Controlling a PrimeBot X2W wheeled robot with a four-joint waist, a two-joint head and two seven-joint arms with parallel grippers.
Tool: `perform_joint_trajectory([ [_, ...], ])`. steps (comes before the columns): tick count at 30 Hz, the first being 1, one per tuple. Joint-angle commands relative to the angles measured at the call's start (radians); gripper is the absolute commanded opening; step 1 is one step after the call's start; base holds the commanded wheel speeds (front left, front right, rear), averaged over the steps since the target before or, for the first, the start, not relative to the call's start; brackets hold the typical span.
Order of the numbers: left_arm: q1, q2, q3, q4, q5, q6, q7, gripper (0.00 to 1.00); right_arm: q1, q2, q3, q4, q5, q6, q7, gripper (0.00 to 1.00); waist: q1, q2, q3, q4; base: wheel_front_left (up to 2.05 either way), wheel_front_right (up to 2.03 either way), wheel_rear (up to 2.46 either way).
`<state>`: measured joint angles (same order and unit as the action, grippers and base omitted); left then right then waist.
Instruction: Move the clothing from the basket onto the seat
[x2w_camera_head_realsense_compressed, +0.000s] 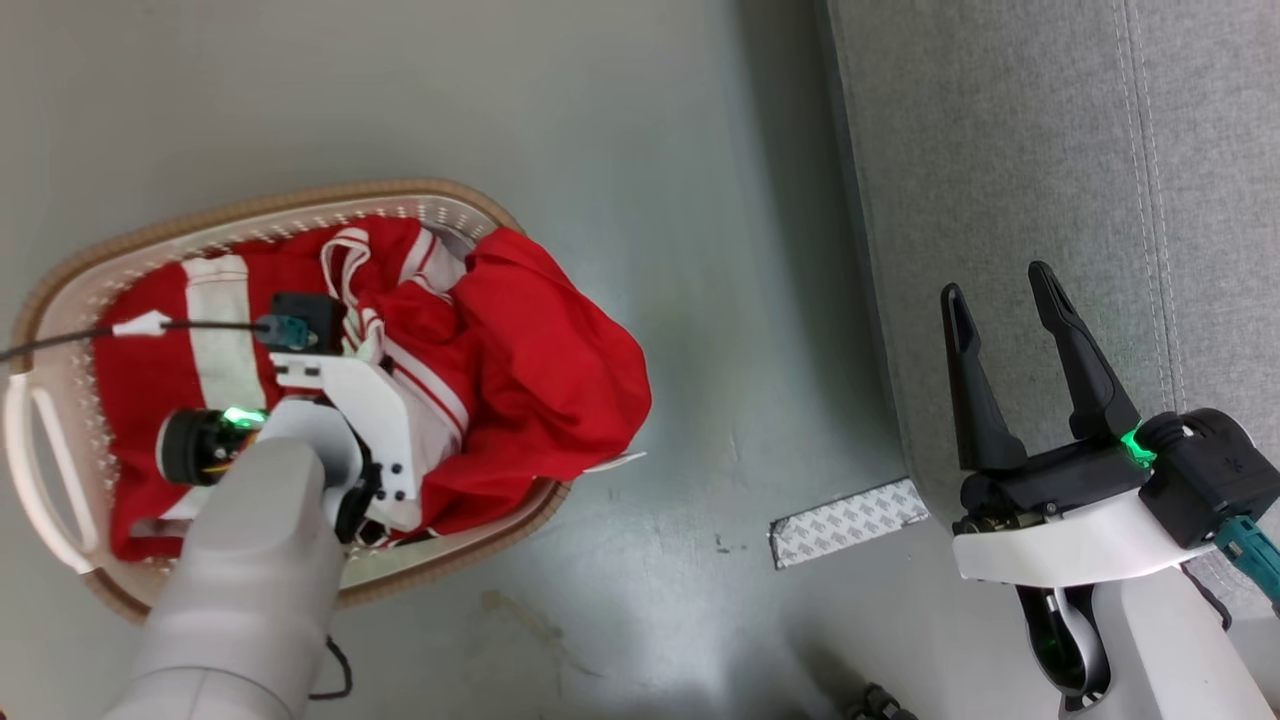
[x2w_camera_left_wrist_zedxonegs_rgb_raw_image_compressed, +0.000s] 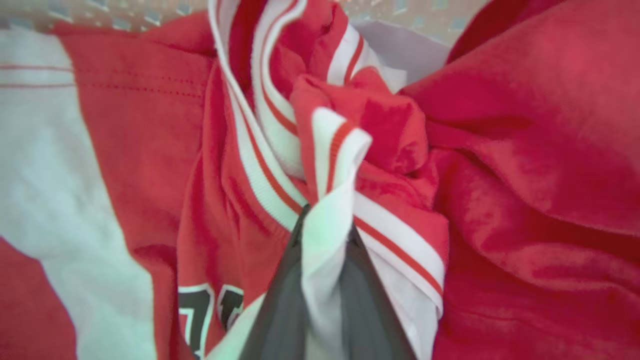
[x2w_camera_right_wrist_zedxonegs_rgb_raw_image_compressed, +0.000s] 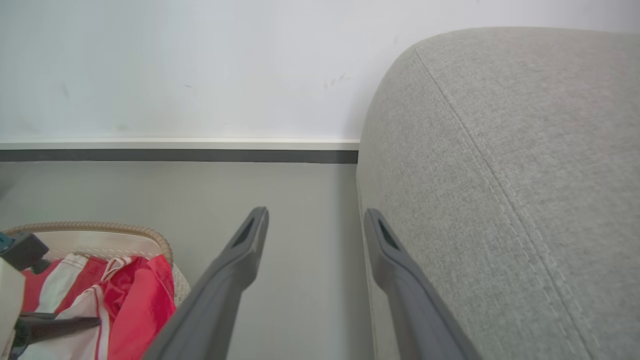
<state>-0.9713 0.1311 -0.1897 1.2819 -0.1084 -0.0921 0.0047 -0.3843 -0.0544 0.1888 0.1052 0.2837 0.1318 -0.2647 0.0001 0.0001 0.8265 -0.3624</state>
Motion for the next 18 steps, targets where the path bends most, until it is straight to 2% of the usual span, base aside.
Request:
perform_joint_trajectory([
  [1,0.012,-0.001,0.005,0.002,-0.006,-0.001,-0.017,0.00,-0.002,0.003,-0.003,0.004,0.000,-0.002,0.001,1.00,-0.0001,-0.0001,-0.012,0.009,0.00,0.00,0.00],
  [10,0.088,-0.048,0.043,-0.024,-0.100,-0.029,-0.195,0.00,0.033,-0.006,-0.020,0.030,-0.010,-0.002,0.001,1.00,-0.0001,-0.0001,-0.157,0.072,0.00,0.00,0.00],
  [18,0.218,-0.078,0.018,-0.114,-0.212,-0.038,-0.260,0.00,0.118,-0.036,-0.041,0.062,-0.008,-0.002,0.000,1.00,-0.0001,-0.0001,-0.354,0.153,0.00,0.00,0.00],
])
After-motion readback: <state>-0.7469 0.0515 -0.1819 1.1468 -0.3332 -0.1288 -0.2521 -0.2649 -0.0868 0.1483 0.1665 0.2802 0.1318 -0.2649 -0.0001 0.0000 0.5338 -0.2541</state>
